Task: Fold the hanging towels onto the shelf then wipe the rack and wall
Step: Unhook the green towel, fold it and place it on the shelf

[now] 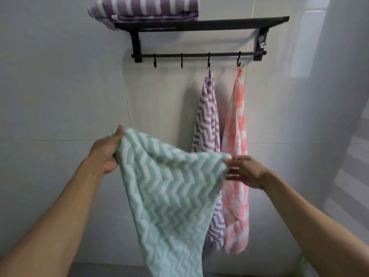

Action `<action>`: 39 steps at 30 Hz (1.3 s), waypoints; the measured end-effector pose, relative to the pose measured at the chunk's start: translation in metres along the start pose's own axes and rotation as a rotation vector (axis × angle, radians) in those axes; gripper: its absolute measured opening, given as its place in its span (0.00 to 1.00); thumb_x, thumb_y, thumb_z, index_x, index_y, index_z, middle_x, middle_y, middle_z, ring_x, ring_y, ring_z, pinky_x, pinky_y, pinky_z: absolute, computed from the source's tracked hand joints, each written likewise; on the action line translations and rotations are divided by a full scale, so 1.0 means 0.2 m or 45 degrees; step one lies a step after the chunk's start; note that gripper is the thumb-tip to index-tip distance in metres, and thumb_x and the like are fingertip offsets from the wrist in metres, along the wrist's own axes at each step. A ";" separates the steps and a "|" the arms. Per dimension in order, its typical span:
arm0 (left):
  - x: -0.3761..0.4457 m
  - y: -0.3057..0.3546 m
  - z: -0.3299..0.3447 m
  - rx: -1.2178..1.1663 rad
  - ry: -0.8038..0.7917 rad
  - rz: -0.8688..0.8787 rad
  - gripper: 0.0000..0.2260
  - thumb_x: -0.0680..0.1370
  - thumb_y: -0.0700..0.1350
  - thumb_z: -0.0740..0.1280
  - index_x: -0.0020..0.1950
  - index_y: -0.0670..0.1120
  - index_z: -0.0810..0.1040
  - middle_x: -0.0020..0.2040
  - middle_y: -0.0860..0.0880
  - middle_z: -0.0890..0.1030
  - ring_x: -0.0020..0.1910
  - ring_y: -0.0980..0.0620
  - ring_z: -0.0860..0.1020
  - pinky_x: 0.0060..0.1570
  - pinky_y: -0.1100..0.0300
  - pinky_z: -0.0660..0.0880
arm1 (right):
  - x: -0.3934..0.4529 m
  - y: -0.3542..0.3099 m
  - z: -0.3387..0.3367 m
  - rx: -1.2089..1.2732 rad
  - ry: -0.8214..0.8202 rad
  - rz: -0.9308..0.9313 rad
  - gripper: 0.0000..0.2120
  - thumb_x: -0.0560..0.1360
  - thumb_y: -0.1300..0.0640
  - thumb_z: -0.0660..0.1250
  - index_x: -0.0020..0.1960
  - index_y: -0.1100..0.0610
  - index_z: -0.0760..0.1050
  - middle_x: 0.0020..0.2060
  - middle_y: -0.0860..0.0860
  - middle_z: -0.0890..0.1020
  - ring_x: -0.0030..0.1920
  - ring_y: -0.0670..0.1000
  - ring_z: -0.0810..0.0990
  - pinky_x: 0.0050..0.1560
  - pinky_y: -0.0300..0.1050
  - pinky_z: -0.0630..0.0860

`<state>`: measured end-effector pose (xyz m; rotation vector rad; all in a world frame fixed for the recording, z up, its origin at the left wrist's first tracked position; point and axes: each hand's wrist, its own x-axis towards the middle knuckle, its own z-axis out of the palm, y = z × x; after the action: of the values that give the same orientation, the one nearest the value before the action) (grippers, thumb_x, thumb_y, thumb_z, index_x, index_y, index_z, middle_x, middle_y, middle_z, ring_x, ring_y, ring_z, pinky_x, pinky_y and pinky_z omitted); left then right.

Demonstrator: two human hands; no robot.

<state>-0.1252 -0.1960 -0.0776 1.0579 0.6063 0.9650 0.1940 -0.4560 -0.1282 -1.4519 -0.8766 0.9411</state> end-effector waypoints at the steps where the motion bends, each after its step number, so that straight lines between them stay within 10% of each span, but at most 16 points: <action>1: -0.03 0.02 -0.01 -0.009 -0.112 0.062 0.27 0.76 0.53 0.71 0.69 0.38 0.74 0.64 0.41 0.81 0.60 0.42 0.81 0.52 0.49 0.82 | 0.01 -0.06 0.01 0.157 0.061 -0.073 0.25 0.70 0.45 0.77 0.57 0.62 0.82 0.55 0.59 0.85 0.51 0.56 0.84 0.52 0.52 0.81; 6: -0.22 -0.26 -0.10 0.447 -0.205 -0.150 0.41 0.53 0.57 0.86 0.62 0.42 0.80 0.59 0.44 0.84 0.54 0.44 0.84 0.49 0.47 0.83 | 0.04 -0.22 0.05 0.335 0.243 -0.147 0.13 0.82 0.53 0.65 0.60 0.58 0.82 0.52 0.54 0.86 0.46 0.51 0.86 0.44 0.46 0.84; 10: -0.20 -0.16 -0.06 0.248 0.056 -0.077 0.17 0.70 0.47 0.76 0.53 0.37 0.82 0.54 0.39 0.85 0.41 0.47 0.86 0.38 0.54 0.83 | 0.06 -0.32 0.01 0.474 0.324 -0.210 0.15 0.79 0.50 0.70 0.56 0.62 0.82 0.49 0.55 0.87 0.43 0.52 0.87 0.40 0.44 0.83; 14: -0.17 -0.03 0.01 0.126 0.027 -0.007 0.19 0.72 0.51 0.75 0.56 0.40 0.82 0.51 0.43 0.86 0.48 0.46 0.86 0.42 0.51 0.83 | 0.00 -0.14 0.05 0.027 -0.094 0.037 0.38 0.60 0.42 0.83 0.64 0.60 0.79 0.57 0.57 0.85 0.56 0.59 0.85 0.56 0.56 0.82; 19: -0.14 -0.05 -0.03 0.054 -0.093 0.022 0.19 0.75 0.47 0.71 0.64 0.40 0.79 0.60 0.41 0.83 0.52 0.46 0.85 0.44 0.53 0.83 | -0.01 -0.04 0.13 0.102 0.025 -0.006 0.20 0.71 0.53 0.74 0.57 0.65 0.81 0.55 0.60 0.86 0.54 0.60 0.85 0.50 0.52 0.84; 25: -0.26 -0.24 -0.10 0.398 -0.339 -0.175 0.45 0.51 0.57 0.86 0.63 0.39 0.80 0.60 0.40 0.83 0.54 0.42 0.84 0.46 0.49 0.83 | 0.09 -0.30 0.03 0.486 0.235 -0.174 0.16 0.78 0.54 0.70 0.61 0.63 0.81 0.58 0.60 0.84 0.54 0.58 0.86 0.47 0.50 0.84; 30: -0.20 -0.14 -0.04 0.113 0.015 -0.013 0.18 0.72 0.50 0.74 0.57 0.39 0.81 0.55 0.42 0.85 0.46 0.46 0.86 0.40 0.53 0.83 | 0.05 -0.36 -0.05 0.399 0.151 -0.236 0.20 0.75 0.47 0.72 0.62 0.58 0.80 0.54 0.55 0.86 0.48 0.54 0.86 0.45 0.48 0.84; 34: -0.15 -0.06 0.04 0.099 -0.027 0.023 0.22 0.72 0.51 0.74 0.61 0.40 0.81 0.56 0.43 0.85 0.52 0.45 0.85 0.44 0.50 0.83 | -0.04 -0.09 0.00 -0.215 -0.188 0.124 0.29 0.64 0.50 0.81 0.61 0.61 0.80 0.56 0.58 0.85 0.55 0.59 0.85 0.58 0.58 0.81; 39: -0.15 -0.03 0.03 0.028 -0.347 0.016 0.28 0.72 0.48 0.75 0.70 0.39 0.74 0.64 0.39 0.80 0.60 0.41 0.81 0.53 0.48 0.81 | -0.02 -0.12 0.01 0.302 0.056 -0.124 0.20 0.73 0.57 0.72 0.60 0.69 0.79 0.59 0.65 0.83 0.57 0.62 0.84 0.57 0.56 0.82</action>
<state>-0.1329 -0.2261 -0.0812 1.1902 0.3868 0.8079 0.1912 -0.4566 -0.1042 -1.2122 -0.7690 0.9046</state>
